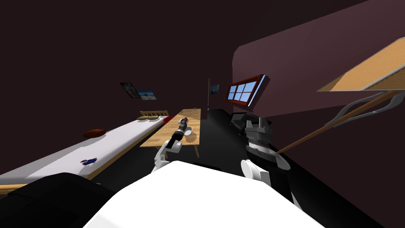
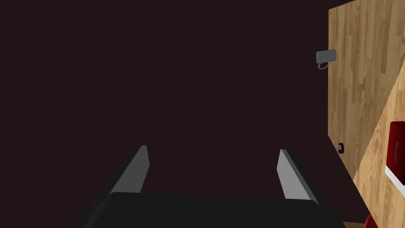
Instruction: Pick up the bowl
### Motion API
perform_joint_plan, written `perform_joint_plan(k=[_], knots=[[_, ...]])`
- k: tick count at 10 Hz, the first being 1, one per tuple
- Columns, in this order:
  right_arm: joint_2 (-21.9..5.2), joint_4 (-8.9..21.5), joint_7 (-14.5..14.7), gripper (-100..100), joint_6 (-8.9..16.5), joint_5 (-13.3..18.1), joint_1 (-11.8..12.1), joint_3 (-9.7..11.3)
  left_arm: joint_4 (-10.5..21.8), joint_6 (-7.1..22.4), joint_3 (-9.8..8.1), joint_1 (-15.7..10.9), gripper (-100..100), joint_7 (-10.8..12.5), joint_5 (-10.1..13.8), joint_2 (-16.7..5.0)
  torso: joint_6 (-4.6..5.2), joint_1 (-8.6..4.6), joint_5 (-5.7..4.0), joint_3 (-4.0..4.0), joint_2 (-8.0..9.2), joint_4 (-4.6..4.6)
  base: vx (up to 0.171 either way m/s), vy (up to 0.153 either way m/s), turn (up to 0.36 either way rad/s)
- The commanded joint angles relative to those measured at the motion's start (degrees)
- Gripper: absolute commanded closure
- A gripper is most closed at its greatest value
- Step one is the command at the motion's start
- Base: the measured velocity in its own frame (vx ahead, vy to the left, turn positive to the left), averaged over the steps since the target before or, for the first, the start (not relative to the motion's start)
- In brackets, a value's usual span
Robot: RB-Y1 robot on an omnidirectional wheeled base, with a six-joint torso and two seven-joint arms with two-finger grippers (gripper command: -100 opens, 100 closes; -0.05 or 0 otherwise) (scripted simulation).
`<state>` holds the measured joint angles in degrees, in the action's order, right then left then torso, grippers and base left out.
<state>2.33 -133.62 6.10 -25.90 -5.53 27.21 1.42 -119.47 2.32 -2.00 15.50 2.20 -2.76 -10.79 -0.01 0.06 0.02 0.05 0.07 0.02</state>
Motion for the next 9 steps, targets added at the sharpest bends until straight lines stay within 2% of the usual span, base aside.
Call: perform_joint_plan(k=[1, 2, 5, 6, 7, 8, 9], knots=[[0.00, 0.00, 0.00, 0, 0.00, 0.00, 0.00, 0.00, 0.21, 1.75, 0.08, -0.21, -100, -0.03, -0.08, 0.07, 0.00, 0.00, 0.00, 0.00, 0.00, 0.00, -0.009, 0.004, 0.003], [0.00, 0.00, 0.00, 0, 0.00, 0.00, 0.00, 0.00, 1.58, 4.04, -0.06, -1.41, -100, 0.53, 0.07, -0.46, -0.01, -0.04, -0.01, -0.02, -0.03, -0.01, -0.017, 0.007, -0.030], [0.00, 0.00, 0.00, 0, 0.00, 0.00, 0.00, 0.00, 3.03, 8.56, -0.22, -2.66, -100, 1.13, 0.25, -0.95, 0.00, 0.00, 0.00, -0.01, 0.00, 0.00, -0.022, 0.014, -0.028], [0.00, 0.00, 0.00, 0, 0.00, 0.00, 0.00, 0.00, 4.58, 10.01, -0.39, -3.95, -100, 1.75, 0.47, -1.40, 0.00, 0.00, 0.00, -0.01, -0.01, 0.00, -0.022, 0.020, -0.033], [0.00, 0.00, 0.00, 0, 0.00, 0.00, 0.00, 0.00, 4.58, 11.66, -0.39, -3.95, -100, 1.75, 0.47, -1.40, 0.01, 0.02, 0.00, -0.01, -0.02, 0.00, -0.019, 0.019, -0.025], [0.00, 0.00, 0.00, 0, 0.00, 0.00, 0.00, 0.00, 4.58, 11.99, -0.39, -3.95, -100, 1.75, 0.47, -1.40, 0.00, 0.02, 0.00, -0.01, -0.02, -0.01, -0.006, 0.008, 0.000], [0.00, 0.00, 0.00, 0, 0.00, 0.00, 0.00, 0.00, 6.21, 14.21, -0.59, -5.28, -100, 2.39, 0.73, -1.80, -0.01, -0.02, 0.00, -0.03, -0.05, -0.01, -0.012, 0.011, -0.032]])
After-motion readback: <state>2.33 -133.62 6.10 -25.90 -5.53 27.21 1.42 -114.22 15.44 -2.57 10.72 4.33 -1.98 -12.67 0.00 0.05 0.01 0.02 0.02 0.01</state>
